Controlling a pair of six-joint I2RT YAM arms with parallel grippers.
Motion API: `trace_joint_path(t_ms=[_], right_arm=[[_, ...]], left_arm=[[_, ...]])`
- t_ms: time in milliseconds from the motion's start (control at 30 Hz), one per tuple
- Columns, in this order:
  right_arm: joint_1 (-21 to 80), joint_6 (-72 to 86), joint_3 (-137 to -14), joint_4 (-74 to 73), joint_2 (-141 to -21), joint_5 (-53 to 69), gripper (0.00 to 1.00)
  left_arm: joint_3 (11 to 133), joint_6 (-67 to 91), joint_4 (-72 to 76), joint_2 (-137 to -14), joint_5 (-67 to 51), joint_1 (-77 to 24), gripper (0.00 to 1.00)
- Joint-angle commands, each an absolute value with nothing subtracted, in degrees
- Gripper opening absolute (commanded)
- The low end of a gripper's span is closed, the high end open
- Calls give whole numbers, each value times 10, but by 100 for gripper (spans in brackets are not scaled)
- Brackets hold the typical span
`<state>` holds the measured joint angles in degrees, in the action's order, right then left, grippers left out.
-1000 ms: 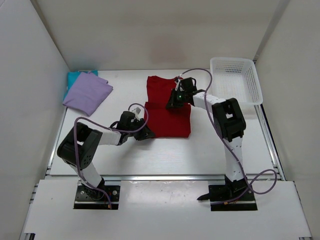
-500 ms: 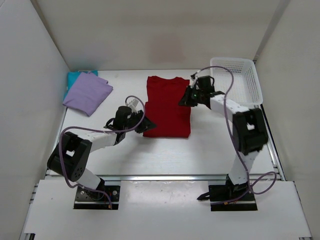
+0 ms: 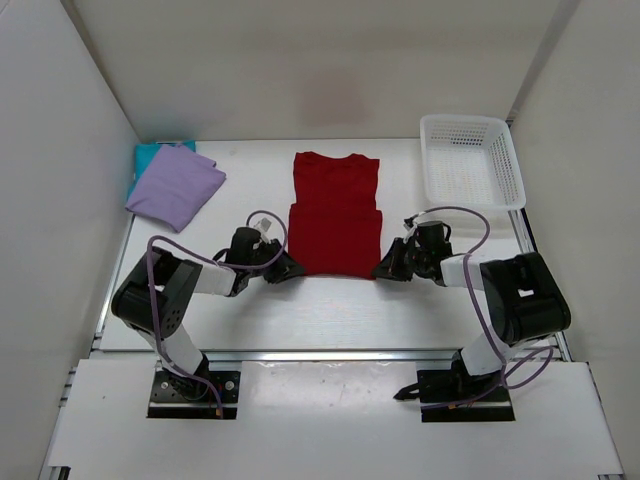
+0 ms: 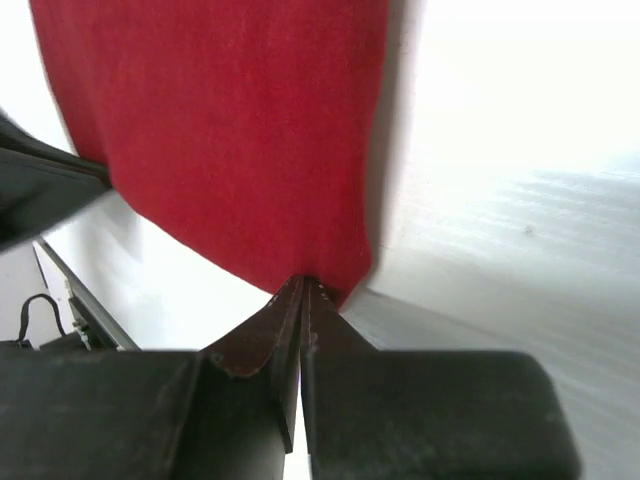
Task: Fold and stack the t-shirts
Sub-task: Grab one side of the 2/3 rectangular tshirt with both arms
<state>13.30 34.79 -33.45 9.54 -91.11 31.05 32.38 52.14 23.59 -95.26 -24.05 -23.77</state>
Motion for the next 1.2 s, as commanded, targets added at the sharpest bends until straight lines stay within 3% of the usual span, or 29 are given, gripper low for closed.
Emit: trace_joint_path(t_ms=[0, 233, 467, 633, 800, 900, 1000, 1067, 1167], right_arm=[[118, 354, -316, 166, -921, 309, 0], [115, 346, -286, 164, -886, 316, 0], [112, 350, -258, 156, -789, 288, 26], [112, 348, -262, 150, -818, 287, 37], [123, 349, -273, 157, -861, 279, 42], [128, 354, -280, 166, -885, 276, 42], [131, 361, -291, 182, -910, 286, 29], [127, 362, -293, 188, -920, 287, 22], [134, 367, -306, 189, -923, 288, 7]], left_arm=[[292, 512, 265, -961, -244, -222, 31], [251, 503, 259, -919, -251, -206, 31], [240, 469, 177, -778, -163, -212, 46], [262, 454, 158, -820, -165, -206, 49], [279, 455, 177, -889, -156, -215, 49], [283, 461, 192, -915, -155, -218, 48], [291, 461, 190, -930, -159, -225, 42], [292, 461, 192, -933, -161, -227, 36], [294, 458, 193, -932, -161, -225, 16]])
